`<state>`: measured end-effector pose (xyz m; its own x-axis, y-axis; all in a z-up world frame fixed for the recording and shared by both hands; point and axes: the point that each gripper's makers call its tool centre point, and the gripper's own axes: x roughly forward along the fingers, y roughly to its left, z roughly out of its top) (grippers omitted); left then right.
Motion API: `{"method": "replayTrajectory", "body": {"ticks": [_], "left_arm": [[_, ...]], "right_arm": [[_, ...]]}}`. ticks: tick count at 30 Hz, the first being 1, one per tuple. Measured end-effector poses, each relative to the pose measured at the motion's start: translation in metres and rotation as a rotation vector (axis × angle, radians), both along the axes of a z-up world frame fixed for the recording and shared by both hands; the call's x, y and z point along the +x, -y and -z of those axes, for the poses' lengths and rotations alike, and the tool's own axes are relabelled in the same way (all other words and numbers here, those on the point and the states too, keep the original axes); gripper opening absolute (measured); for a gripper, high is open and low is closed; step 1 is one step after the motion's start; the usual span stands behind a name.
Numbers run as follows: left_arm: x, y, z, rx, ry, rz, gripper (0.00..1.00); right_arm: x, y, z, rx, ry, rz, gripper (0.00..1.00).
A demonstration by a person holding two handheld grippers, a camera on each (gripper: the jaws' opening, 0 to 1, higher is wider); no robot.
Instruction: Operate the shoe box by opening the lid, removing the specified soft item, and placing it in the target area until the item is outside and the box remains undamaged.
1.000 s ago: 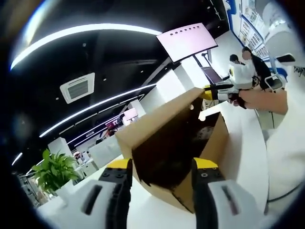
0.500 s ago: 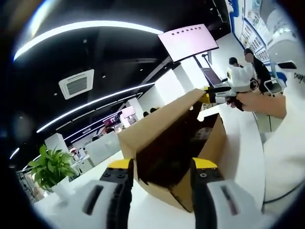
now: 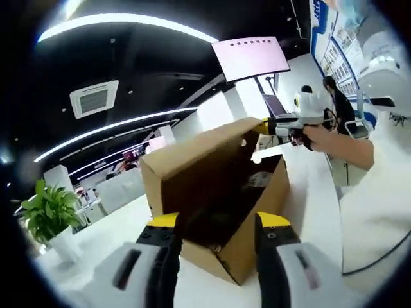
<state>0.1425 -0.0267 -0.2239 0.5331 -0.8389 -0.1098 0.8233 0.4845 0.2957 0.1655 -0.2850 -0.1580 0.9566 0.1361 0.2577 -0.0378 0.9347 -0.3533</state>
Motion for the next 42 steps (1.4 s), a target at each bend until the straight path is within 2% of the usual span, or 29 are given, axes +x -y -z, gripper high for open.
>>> {"method": "replayTrajectory", "body": {"ticks": [1,4,6,7,8,9,10,12,14,15,17,19,20,24,27,28,29,30,32,33,34,40,42], "left_arm": [[0.0,0.001,0.001,-0.015,-0.038,0.002,0.42],[-0.007,0.008,0.001,-0.016,-0.079,0.096,0.47],[-0.014,0.012,0.009,0.022,-0.167,0.165,0.55],[-0.017,0.015,0.012,0.05,-0.191,0.199,0.59],[-0.015,0.016,0.013,0.064,-0.181,0.201,0.59],[-0.011,0.015,0.016,0.102,-0.173,0.183,0.55],[-0.009,0.015,0.017,0.169,-0.118,0.173,0.51],[-0.006,0.016,0.016,0.209,-0.077,0.155,0.42],[-0.002,0.015,0.021,0.278,-0.073,0.144,0.46],[0.001,0.014,0.024,0.323,-0.052,0.139,0.48],[0.004,0.012,0.032,0.459,0.011,0.147,0.47],[0.002,0.014,0.032,0.466,0.01,0.165,0.36],[-0.001,0.016,0.031,0.465,-0.011,0.192,0.31],[-0.001,0.019,0.031,0.479,-0.085,0.233,0.31],[0.0,0.024,0.034,0.491,-0.098,0.255,0.35],[0.001,0.025,0.039,0.522,-0.104,0.255,0.34],[0.004,0.023,0.044,0.578,-0.074,0.256,0.3],[0.006,0.023,0.046,0.605,-0.053,0.247,0.26],[0.007,0.022,0.052,0.655,-0.043,0.26,0.2],[0.008,0.021,0.054,0.676,-0.032,0.263,0.21],[0.008,0.024,0.055,0.664,-0.029,0.265,0.22],[0.005,0.022,0.061,0.706,-0.049,0.298,0.15],[-0.001,0.022,0.063,0.74,-0.042,0.356,0.1]], "right_arm": [[0.001,0.001,-0.001,-0.006,0.001,0.003,0.04],[0.002,0.002,-0.002,-0.005,-0.003,0.0,0.04],[0.004,0.002,-0.004,0.006,-0.008,-0.008,0.04],[0.004,0.003,-0.005,0.011,-0.008,-0.011,0.04],[0.005,0.003,-0.005,0.018,-0.011,-0.012,0.04],[0.005,0.003,-0.006,0.028,-0.017,-0.013,0.04],[0.005,0.002,-0.006,0.032,-0.02,-0.011,0.04],[0.006,0.002,-0.007,0.028,-0.018,-0.004,0.04],[0.006,0.003,-0.008,0.028,-0.018,-0.003,0.04],[0.007,0.003,-0.008,0.027,-0.02,-0.004,0.04],[0.007,0.003,-0.009,0.028,-0.022,-0.006,0.04],[0.008,0.003,-0.01,0.025,-0.02,-0.004,0.04],[0.009,0.003,-0.011,0.022,-0.019,-0.001,0.04],[0.012,0.003,-0.014,0.024,-0.011,0.007,0.04],[0.012,0.004,-0.015,0.047,-0.002,0.004,0.03],[0.013,0.004,-0.015,0.059,0.003,0.0,0.03],[0.013,0.004,-0.015,0.059,0.005,-0.001,0.03],[0.014,0.004,-0.016,0.055,0.009,0.0,0.03],[0.014,0.003,-0.016,0.039,0.011,0.009,0.04],[0.014,0.003,-0.016,0.018,0.013,0.018,0.04],[0.015,0.002,-0.016,0.0,0.012,0.025,0.04],[0.014,0.002,-0.017,-0.033,-0.032,0.042,0.04],[0.016,0.003,-0.017,-0.035,-0.043,0.048,0.06]]}}
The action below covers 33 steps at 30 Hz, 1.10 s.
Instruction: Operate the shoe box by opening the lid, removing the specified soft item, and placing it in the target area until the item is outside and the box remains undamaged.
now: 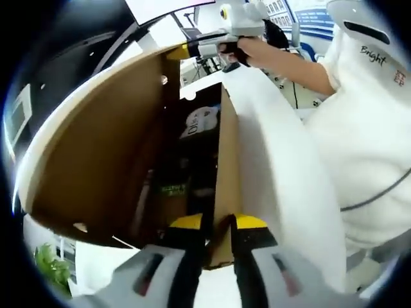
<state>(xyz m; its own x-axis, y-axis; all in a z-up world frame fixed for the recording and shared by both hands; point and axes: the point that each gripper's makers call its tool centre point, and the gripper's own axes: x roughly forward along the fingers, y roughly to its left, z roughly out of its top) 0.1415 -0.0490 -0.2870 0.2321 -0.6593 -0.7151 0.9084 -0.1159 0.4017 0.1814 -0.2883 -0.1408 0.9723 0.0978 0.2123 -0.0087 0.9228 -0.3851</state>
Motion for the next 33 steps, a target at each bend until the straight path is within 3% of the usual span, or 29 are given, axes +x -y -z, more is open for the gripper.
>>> {"method": "replayTrajectory", "body": {"ticks": [2,7,8,15,17,18,22,28,33], "left_arm": [[0.001,0.0,-0.001,0.014,-0.006,-0.005,0.09],[0.001,-0.001,0.001,0.049,-0.085,-0.006,0.06],[0.0,-0.001,0.002,0.055,-0.124,-0.016,0.05],[0.0,-0.002,0.003,0.105,-0.18,-0.028,0.03],[0.0,-0.003,0.003,0.111,-0.202,-0.031,0.02],[0.0,-0.003,0.003,0.111,-0.216,-0.035,0.02],[-0.001,-0.004,0.003,0.108,-0.21,-0.032,0.02],[0.0,-0.004,0.003,0.108,-0.232,-0.054,0.02],[-0.001,-0.004,0.003,0.126,-0.218,-0.033,0.01]], "right_arm": [[0.002,0.004,-0.004,0.02,0.008,0.014,0.09],[0.01,0.0,-0.005,0.083,-0.013,-0.057,0.09],[0.01,-0.001,-0.005,0.077,-0.017,-0.059,0.08],[0.021,0.003,-0.014,0.022,-0.027,-0.07,0.06],[0.025,0.005,-0.016,-0.088,-0.048,-0.057,0.06],[0.026,0.003,-0.018,-0.049,-0.053,-0.072,0.06],[0.03,0.005,-0.019,0.037,-0.111,-0.132,0.06],[0.038,0.002,-0.023,-0.004,-0.162,-0.105,0.05],[0.048,0.004,-0.024,-0.023,-0.212,-0.102,0.05]]}}
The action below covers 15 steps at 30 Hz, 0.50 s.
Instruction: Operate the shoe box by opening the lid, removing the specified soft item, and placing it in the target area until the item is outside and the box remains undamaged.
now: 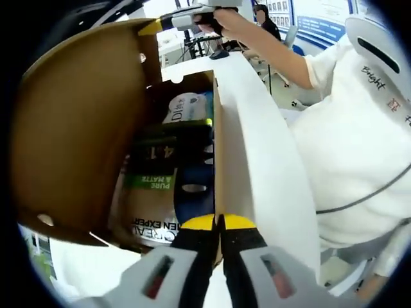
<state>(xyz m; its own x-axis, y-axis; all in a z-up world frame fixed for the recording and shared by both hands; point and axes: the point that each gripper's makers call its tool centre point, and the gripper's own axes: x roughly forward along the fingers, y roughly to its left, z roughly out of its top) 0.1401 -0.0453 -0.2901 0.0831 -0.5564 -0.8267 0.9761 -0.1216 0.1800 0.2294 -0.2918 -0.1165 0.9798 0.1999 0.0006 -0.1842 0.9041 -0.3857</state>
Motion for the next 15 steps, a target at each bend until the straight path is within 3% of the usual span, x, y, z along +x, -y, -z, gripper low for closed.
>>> {"method": "replayTrajectory", "body": {"ticks": [7,15], "left_arm": [[0.001,0.0,0.0,0.015,-0.033,-0.02,0.01],[-0.002,0.0,0.001,0.023,-0.019,-0.003,0.01]], "right_arm": [[0.011,0.001,-0.001,-0.026,-0.048,-0.014,0.05],[0.023,0.003,-0.003,-0.064,-0.096,-0.011,0.05]]}}
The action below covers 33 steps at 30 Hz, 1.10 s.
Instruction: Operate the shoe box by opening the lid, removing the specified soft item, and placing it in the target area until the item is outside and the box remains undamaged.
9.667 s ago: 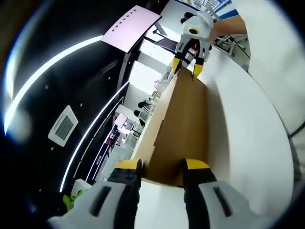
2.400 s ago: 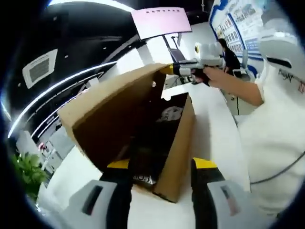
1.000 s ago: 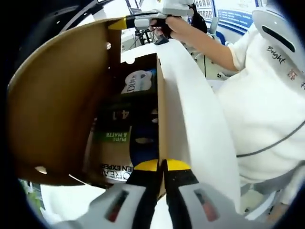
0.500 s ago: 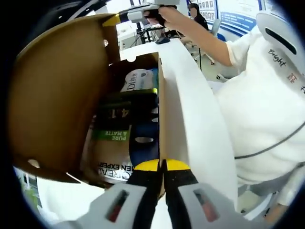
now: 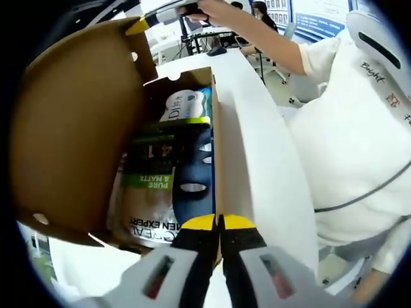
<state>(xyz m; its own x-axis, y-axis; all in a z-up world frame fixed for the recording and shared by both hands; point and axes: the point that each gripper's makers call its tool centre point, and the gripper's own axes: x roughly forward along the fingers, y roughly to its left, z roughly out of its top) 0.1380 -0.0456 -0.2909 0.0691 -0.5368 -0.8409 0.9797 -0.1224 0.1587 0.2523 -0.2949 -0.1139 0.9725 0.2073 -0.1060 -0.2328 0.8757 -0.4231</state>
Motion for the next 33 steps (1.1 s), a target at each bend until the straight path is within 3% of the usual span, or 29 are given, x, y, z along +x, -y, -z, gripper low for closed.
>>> {"method": "replayTrajectory", "body": {"ticks": [12,23,33], "left_arm": [[0.0,0.0,0.0,-0.002,-0.002,0.0,0.01],[-0.002,0.0,0.0,0.0,0.002,0.007,0.01],[-0.005,0.001,0.0,0.005,0.001,0.002,0.01]], "right_arm": [[0.018,0.002,0.0,-0.001,-0.066,0.006,0.05],[0.024,0.003,0.001,-0.003,-0.077,0.006,0.05],[0.029,0.004,0.001,0.055,-0.105,0.03,0.04]]}}
